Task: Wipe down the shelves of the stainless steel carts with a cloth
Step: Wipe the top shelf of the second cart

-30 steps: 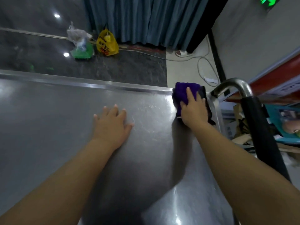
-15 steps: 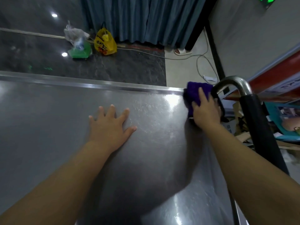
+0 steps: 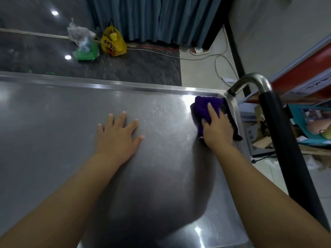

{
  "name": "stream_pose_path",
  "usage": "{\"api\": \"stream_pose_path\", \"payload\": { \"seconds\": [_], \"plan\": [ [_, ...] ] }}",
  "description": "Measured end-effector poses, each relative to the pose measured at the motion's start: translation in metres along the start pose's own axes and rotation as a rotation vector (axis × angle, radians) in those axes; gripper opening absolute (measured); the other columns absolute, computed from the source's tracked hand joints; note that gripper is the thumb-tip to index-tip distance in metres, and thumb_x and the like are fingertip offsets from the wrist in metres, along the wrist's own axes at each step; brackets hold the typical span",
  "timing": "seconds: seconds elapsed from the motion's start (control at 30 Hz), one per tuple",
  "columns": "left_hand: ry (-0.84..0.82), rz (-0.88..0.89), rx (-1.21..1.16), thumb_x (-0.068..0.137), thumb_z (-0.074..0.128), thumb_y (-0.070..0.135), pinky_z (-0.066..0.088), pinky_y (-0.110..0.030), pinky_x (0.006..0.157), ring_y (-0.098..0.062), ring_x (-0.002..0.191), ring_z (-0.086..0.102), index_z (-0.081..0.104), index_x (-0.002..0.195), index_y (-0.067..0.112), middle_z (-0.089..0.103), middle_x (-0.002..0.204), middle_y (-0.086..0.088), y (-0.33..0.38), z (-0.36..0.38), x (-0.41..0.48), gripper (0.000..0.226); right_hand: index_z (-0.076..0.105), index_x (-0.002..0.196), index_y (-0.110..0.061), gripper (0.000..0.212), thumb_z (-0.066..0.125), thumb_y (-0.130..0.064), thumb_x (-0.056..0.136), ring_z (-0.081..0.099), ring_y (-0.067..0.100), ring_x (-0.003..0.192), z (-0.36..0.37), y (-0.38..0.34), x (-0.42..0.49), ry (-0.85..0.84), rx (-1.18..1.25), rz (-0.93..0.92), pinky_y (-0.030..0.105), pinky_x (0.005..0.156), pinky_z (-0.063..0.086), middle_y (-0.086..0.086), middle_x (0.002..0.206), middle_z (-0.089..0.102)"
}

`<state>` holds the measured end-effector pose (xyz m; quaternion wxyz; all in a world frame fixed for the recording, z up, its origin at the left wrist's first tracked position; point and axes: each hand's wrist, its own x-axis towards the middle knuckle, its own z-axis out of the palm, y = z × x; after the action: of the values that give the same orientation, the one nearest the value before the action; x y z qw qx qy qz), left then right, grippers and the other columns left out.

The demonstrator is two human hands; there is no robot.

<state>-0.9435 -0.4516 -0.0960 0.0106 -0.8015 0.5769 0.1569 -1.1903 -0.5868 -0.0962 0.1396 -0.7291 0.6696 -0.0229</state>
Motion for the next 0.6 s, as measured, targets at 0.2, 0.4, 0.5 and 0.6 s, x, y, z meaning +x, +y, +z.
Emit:
{"api": "stream_pose_path", "payload": {
  "seconds": [0.2,0.4,0.5,0.6],
  "plan": [
    [-0.003,0.082,-0.028,0.087,0.048,0.054,0.027,-0.053,0.109,-0.032,0.138,0.024,0.045,0.135,0.032,0.028,0.152,-0.001,0.009,0.005,-0.056,0.053,0.018,0.147,-0.042,0.057,0.043,-0.041,0.096,0.011,0.033,0.143,0.021,-0.032,-0.064,-0.082,-0.009,-0.273,0.047,0.115,0.01,0.003,0.157,0.017],
    [-0.044,0.125,-0.002,0.09,0.042,0.054,0.022,-0.051,0.112,-0.03,0.14,0.02,0.035,0.142,0.033,0.02,0.156,0.002,0.017,0.023,-0.095,0.056,0.026,0.145,-0.038,0.057,0.052,-0.03,0.094,0.021,0.033,0.141,0.007,0.024,-0.082,-0.101,0.0,-0.494,0.047,0.112,0.019,0.007,0.152,0.03],
    [-0.023,0.125,-0.042,0.092,0.041,0.052,0.015,-0.05,0.113,-0.029,0.143,0.016,0.034,0.143,0.031,0.018,0.156,0.001,0.019,0.028,-0.099,0.056,0.022,0.148,-0.033,0.056,0.044,-0.032,0.097,0.021,0.035,0.139,0.0,0.036,-0.064,-0.007,0.003,-0.101,0.049,0.112,0.022,0.01,0.153,0.027],
    [-0.031,0.122,-0.008,0.093,0.033,0.054,0.012,-0.049,0.114,-0.028,0.144,0.011,0.026,0.145,0.034,0.01,0.158,0.003,0.019,0.032,-0.097,0.057,0.019,0.148,-0.034,0.057,0.042,-0.038,0.096,0.018,0.036,0.14,0.013,0.008,-0.083,0.008,-0.053,-0.017,0.048,0.112,0.02,0.008,0.155,0.021]
  ]
}}
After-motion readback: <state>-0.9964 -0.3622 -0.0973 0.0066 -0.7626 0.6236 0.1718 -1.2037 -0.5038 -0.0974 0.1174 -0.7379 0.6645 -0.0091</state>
